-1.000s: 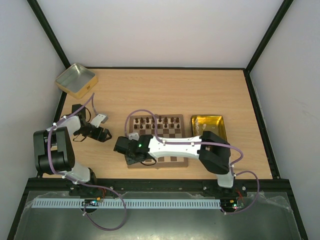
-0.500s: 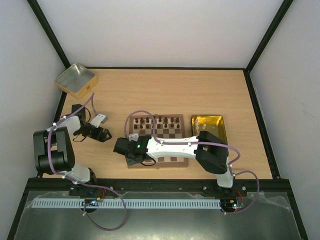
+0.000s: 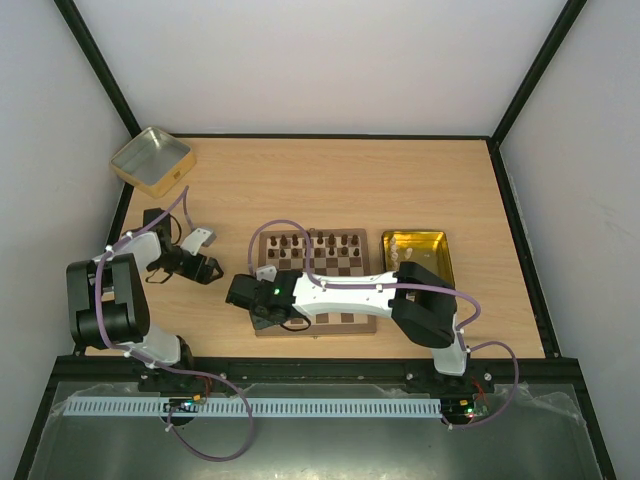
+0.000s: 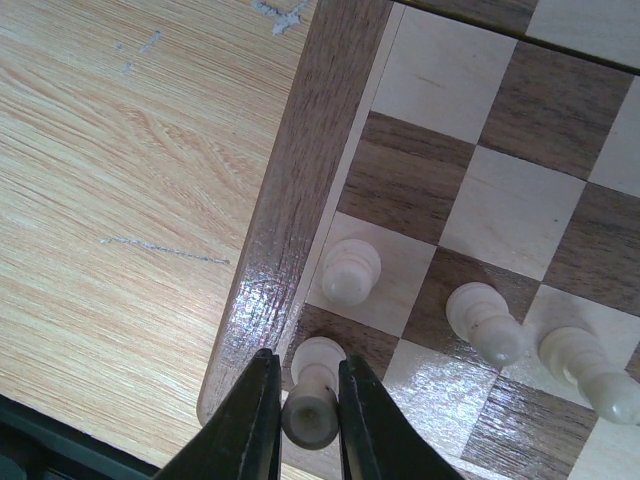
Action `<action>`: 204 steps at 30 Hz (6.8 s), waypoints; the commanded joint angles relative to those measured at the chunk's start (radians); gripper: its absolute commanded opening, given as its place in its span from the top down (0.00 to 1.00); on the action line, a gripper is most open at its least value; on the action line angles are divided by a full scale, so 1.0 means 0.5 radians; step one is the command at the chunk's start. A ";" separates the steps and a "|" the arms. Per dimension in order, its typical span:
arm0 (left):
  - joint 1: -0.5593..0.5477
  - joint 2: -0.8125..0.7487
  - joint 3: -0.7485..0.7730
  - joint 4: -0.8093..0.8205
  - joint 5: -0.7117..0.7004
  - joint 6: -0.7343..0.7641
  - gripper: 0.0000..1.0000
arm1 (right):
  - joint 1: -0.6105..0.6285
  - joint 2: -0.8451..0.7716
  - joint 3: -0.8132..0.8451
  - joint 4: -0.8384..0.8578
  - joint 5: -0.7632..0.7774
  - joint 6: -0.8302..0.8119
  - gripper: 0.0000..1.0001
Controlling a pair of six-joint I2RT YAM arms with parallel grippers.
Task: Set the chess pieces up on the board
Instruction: Place the chess piece on the chessboard, then pick up the chess piece from the storage box, then place the chess piece on the chessboard.
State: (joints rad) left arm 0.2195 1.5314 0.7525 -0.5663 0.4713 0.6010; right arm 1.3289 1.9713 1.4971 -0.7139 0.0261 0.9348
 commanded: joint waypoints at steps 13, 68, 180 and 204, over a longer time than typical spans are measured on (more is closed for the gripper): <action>0.027 0.050 -0.066 -0.127 -0.104 0.010 0.17 | -0.004 0.025 0.045 -0.076 0.055 0.002 0.80; 0.030 0.073 -0.066 -0.128 -0.103 0.018 0.17 | -2.206 -1.095 -1.330 0.432 0.070 -0.172 0.72; 0.030 0.062 -0.071 -0.128 -0.103 0.016 0.17 | 0.022 -0.253 -0.272 0.037 0.137 0.246 0.98; 0.031 0.040 -0.072 -0.128 -0.099 0.015 0.17 | 0.027 -0.212 -0.242 -0.001 0.104 0.211 0.85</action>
State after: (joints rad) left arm 0.2256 1.5330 0.7525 -0.5674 0.4789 0.6106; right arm 1.3357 1.8507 1.3346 -0.6941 0.0586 1.0439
